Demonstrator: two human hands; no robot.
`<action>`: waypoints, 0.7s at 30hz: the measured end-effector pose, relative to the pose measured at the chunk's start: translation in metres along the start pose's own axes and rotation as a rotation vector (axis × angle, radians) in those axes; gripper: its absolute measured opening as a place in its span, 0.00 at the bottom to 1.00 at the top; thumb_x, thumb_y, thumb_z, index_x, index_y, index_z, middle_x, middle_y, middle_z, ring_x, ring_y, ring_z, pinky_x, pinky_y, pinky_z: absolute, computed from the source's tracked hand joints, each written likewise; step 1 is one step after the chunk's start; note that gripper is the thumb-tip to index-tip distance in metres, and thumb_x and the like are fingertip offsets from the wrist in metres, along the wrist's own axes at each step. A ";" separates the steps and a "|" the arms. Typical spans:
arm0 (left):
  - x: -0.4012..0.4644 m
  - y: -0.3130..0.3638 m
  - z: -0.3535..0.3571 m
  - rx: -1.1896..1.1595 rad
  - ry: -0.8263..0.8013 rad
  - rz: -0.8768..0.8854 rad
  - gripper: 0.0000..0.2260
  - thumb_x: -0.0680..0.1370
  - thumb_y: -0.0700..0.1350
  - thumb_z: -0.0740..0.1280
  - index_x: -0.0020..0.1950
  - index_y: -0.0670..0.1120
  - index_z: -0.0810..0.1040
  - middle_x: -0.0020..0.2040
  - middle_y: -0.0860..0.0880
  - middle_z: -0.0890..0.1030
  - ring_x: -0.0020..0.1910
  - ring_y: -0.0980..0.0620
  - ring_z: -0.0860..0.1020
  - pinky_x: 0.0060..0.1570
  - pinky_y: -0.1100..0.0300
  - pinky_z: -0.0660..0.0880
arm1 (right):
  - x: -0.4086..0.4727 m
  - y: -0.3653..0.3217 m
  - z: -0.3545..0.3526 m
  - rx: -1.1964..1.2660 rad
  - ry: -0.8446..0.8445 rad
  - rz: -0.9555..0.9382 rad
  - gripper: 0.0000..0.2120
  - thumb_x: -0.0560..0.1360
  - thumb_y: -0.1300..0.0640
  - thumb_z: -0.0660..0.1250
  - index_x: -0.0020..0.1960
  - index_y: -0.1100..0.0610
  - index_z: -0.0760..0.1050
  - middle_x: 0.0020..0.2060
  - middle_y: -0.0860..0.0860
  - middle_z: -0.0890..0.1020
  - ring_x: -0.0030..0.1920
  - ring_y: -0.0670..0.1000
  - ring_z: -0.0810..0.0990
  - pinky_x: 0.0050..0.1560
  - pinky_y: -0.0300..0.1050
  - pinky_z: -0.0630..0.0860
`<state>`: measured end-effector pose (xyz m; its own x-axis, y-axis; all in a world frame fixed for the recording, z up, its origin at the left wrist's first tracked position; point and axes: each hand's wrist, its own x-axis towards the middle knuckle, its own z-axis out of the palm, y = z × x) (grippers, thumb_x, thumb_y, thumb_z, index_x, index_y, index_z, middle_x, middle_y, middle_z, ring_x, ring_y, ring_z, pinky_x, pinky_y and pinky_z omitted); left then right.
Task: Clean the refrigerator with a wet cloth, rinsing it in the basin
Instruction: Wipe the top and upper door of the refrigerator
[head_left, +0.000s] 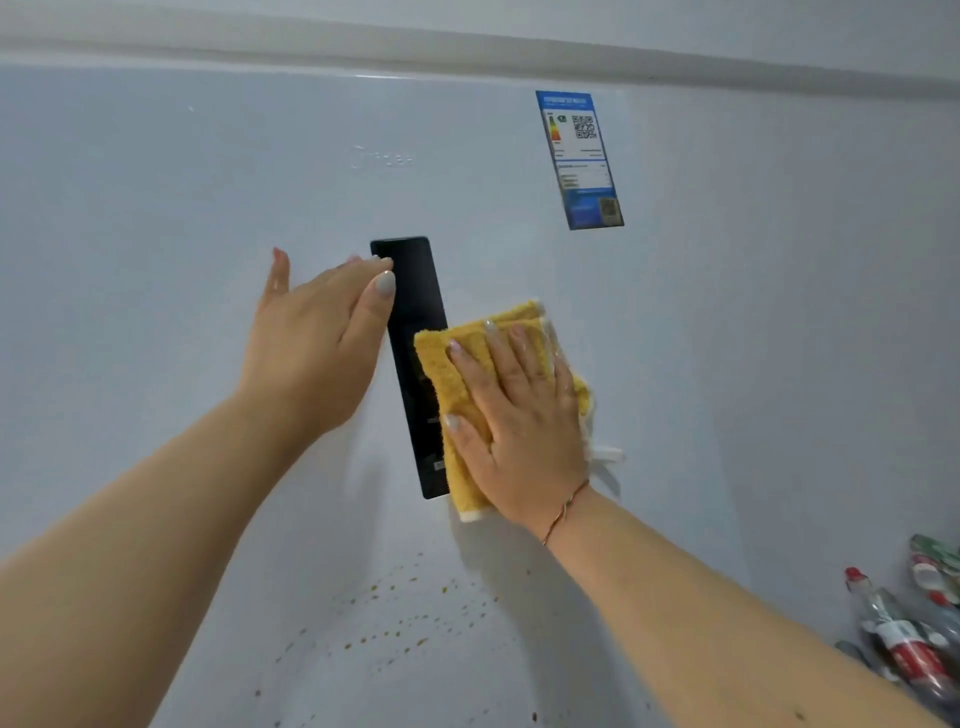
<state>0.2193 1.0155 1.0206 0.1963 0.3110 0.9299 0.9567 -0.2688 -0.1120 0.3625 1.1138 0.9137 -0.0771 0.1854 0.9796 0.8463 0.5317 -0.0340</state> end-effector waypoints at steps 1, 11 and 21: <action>-0.003 -0.001 -0.005 -0.033 -0.018 -0.010 0.24 0.84 0.53 0.44 0.67 0.46 0.73 0.61 0.45 0.79 0.73 0.58 0.62 0.73 0.60 0.39 | 0.012 0.009 -0.003 -0.003 -0.011 -0.013 0.28 0.76 0.39 0.49 0.76 0.42 0.54 0.77 0.48 0.57 0.77 0.51 0.51 0.74 0.60 0.49; -0.028 -0.029 -0.041 -0.146 -0.007 -0.053 0.22 0.83 0.51 0.48 0.70 0.45 0.71 0.69 0.50 0.74 0.74 0.56 0.63 0.73 0.66 0.45 | -0.033 -0.022 0.012 0.028 0.090 0.515 0.31 0.79 0.42 0.42 0.78 0.53 0.49 0.77 0.55 0.55 0.77 0.57 0.51 0.74 0.62 0.50; -0.052 -0.059 -0.068 -0.321 0.032 -0.186 0.18 0.84 0.49 0.52 0.69 0.47 0.74 0.68 0.54 0.74 0.70 0.61 0.66 0.74 0.56 0.59 | -0.051 -0.164 0.028 0.120 0.027 0.044 0.32 0.77 0.42 0.56 0.77 0.54 0.57 0.76 0.57 0.57 0.76 0.60 0.52 0.73 0.64 0.53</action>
<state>0.1383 0.9529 1.0027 0.0137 0.3538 0.9352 0.8579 -0.4846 0.1708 0.2129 1.0408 0.8634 -0.0254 0.1892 0.9816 0.7791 0.6190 -0.0991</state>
